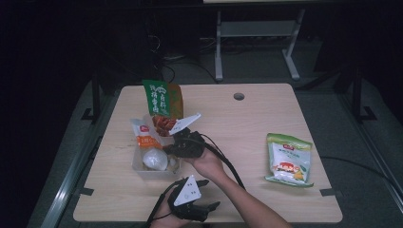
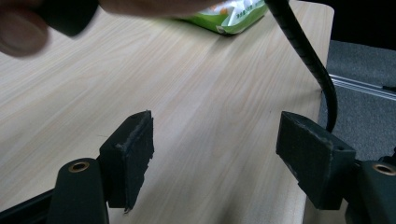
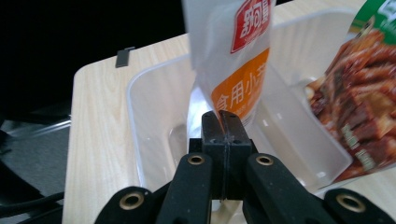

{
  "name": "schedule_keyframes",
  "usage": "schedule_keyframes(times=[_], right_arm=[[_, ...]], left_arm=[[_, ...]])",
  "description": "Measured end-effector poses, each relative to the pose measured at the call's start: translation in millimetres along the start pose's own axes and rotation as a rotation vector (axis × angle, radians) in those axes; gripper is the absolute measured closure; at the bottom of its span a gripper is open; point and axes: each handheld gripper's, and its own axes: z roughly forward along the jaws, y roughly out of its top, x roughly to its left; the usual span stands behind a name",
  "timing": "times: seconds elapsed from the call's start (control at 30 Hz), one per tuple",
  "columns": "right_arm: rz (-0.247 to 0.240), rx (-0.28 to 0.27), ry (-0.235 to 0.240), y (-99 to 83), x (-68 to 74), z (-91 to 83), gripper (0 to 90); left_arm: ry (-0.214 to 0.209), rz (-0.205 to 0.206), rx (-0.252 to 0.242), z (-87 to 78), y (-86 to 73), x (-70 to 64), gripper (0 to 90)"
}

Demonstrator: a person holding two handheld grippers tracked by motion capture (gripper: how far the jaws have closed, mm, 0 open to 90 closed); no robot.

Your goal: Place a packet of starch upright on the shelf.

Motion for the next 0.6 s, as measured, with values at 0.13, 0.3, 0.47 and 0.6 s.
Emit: schedule_keyframes(times=[0.13,0.3,0.47,0.6], right_arm=[[0.016,-0.005,0.016,-5.7,-2.3,0.8,89.9],[0.008,0.0,-0.005,-3.5,-3.6,-2.8,88.9],[0.008,0.026,0.018,-5.2,-7.2,-4.9,73.2],[0.009,0.037,0.01,-9.0,-10.4,-7.8,66.7]], left_arm=[[0.0,-0.003,0.006,-0.2,0.0,2.1,26.7],[0.006,-0.003,-0.002,-0.1,-0.2,2.9,26.8],[0.004,-0.013,0.004,1.0,-1.0,5.1,26.3],[0.008,-0.012,0.0,-0.1,0.0,5.6,26.3]])
